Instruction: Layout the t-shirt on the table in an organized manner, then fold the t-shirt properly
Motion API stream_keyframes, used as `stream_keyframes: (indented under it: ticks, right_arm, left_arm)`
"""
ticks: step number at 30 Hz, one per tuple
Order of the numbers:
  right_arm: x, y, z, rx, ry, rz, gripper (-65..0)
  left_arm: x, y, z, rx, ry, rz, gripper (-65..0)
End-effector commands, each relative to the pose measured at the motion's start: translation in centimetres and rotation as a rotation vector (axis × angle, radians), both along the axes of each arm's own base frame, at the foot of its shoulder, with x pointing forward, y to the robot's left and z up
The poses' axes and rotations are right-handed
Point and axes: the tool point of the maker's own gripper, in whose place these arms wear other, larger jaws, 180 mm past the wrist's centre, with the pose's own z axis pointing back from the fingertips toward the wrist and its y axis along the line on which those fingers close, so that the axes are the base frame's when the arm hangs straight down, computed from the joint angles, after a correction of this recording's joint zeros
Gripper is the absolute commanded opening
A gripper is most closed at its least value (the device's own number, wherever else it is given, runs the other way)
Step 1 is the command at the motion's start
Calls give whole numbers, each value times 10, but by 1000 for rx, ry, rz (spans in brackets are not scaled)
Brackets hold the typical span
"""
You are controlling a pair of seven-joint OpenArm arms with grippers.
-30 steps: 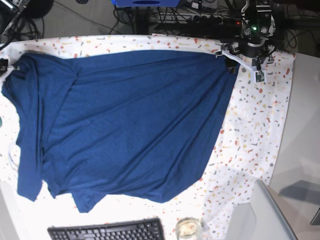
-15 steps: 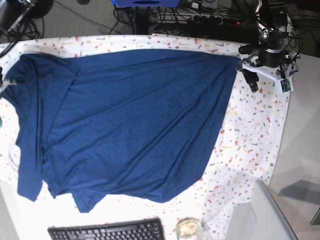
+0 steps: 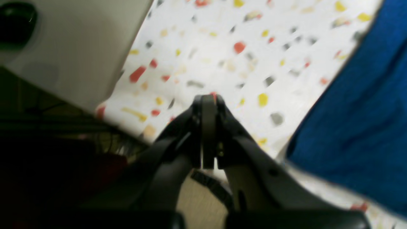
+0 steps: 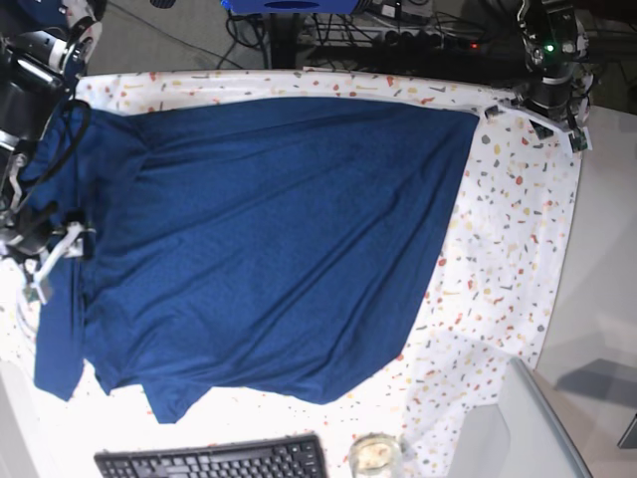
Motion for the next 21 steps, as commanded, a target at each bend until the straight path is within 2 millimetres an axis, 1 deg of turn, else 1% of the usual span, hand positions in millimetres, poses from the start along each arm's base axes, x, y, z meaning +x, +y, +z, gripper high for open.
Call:
stream_keyframes:
  ticks: [1, 3, 5, 7, 9, 11, 15, 17, 19, 21]
  right_arm:
    - [16, -14, 21, -22, -70, -11, -251]
    - [15, -14, 20, -20, -67, -12, -249]
    - [7, -14, 15, -25, -56, -10, -248]
    - [6, -15, 22, -48, -76, -5, -246]
    - [5, -16, 28, -66, -91, 2, -246]
    - [3, -17, 24, -62, -78, 1, -245]
    - [15, -13, 21, -21, -99, -6, -245]
    - [19, -19, 23, -18, -125, -10, -245]
    - [22, -21, 20, -5, -117, -16, -245]
    - [23, -17, 11, 29, -95, -25, -246]
  left_arm:
    - [-4, 3, 4, 18, -6, -1, -650]
    - [-12, -9, -4, -4, 22, -23, -650]
    - [-20, -26, -12, -31, 49, -56, -650]
    - [-26, -35, -17, -46, 68, -73, -650]
    - [-29, -37, -20, -54, 78, -75, -650]
    - [-28, -38, -23, -58, 82, -75, -650]
    - [-26, -39, -22, -59, 76, -78, -650]
    - [-26, -39, -22, -59, 76, -78, -650]
    - [-26, -39, -22, -59, 76, -78, -650]
    - [-27, -39, -24, -61, 81, -76, -650]
